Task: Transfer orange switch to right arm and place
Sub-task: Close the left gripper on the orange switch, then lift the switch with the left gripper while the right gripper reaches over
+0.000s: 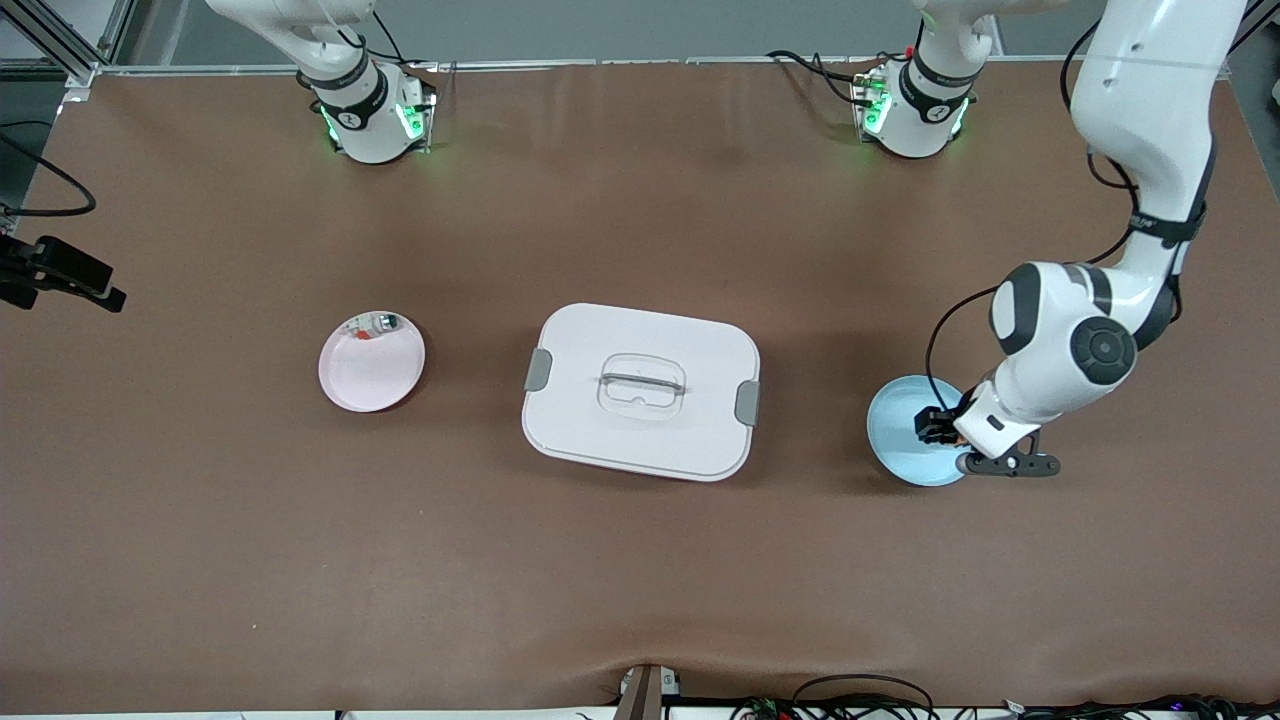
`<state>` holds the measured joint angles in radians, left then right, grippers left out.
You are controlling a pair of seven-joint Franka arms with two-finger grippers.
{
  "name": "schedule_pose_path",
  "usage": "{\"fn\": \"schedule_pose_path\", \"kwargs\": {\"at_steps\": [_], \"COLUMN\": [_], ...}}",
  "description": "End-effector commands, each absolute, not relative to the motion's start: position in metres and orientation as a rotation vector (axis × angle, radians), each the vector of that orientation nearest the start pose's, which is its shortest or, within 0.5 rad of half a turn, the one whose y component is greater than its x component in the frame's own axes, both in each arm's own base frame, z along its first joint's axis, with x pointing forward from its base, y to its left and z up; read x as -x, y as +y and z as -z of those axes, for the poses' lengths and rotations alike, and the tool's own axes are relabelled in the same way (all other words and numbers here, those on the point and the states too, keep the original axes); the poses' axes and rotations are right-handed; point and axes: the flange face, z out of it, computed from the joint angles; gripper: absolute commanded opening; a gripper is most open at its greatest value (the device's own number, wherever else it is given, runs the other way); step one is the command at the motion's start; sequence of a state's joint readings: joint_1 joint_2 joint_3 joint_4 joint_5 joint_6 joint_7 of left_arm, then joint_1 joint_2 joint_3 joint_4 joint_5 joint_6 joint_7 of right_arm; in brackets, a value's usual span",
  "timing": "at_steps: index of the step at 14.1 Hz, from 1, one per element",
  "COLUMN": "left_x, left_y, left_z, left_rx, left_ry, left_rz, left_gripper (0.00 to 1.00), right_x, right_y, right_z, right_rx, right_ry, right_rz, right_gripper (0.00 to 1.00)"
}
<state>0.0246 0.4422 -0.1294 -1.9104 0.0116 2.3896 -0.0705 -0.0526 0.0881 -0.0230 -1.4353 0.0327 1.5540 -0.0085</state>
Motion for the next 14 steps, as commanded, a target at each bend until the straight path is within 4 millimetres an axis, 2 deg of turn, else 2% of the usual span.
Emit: {"fn": "schedule_pose_path", "kwargs": {"at_steps": [1, 3, 5, 7, 11, 14], "left_x": [-0.622, -0.618, -0.611, -0.603, -0.587, -0.578], "left_y": [-0.080, -0.099, -0.126, -0.158, -0.220, -0.265], "left_z": [-0.326, -0.362, -0.398, -0.425, -0.469, -0.497], "left_rx": [3.187, 3.181, 3.177, 3.154, 3.181, 3.218], "left_ry": [-0.042, -0.118, -0.195, -0.347, -0.563, -0.859], "left_rz": [-0.001, -0.042, -0.079, -0.176, -0.259, -0.358], "left_gripper": [0.00, 0.00, 0.00, 0.00, 0.00, 0.00], "right_x": [-0.576, -0.576, -0.576, -0.575, -0.570, -0.575], "right_y": [-0.042, -0.042, -0.042, -0.040, -0.041, -0.043], "right_z": [-0.640, -0.641, -0.640, -0.637, -0.634, -0.624], "right_rx": [3.109, 3.109, 3.109, 3.115, 3.145, 3.179], "right_ry": [0.089, 0.089, 0.089, 0.092, 0.092, 0.081], "right_rz": [0.057, 0.060, 0.055, 0.038, -0.036, -0.069], "right_gripper": [1.00, 1.00, 1.00, 1.00, 1.00, 1.00]}}
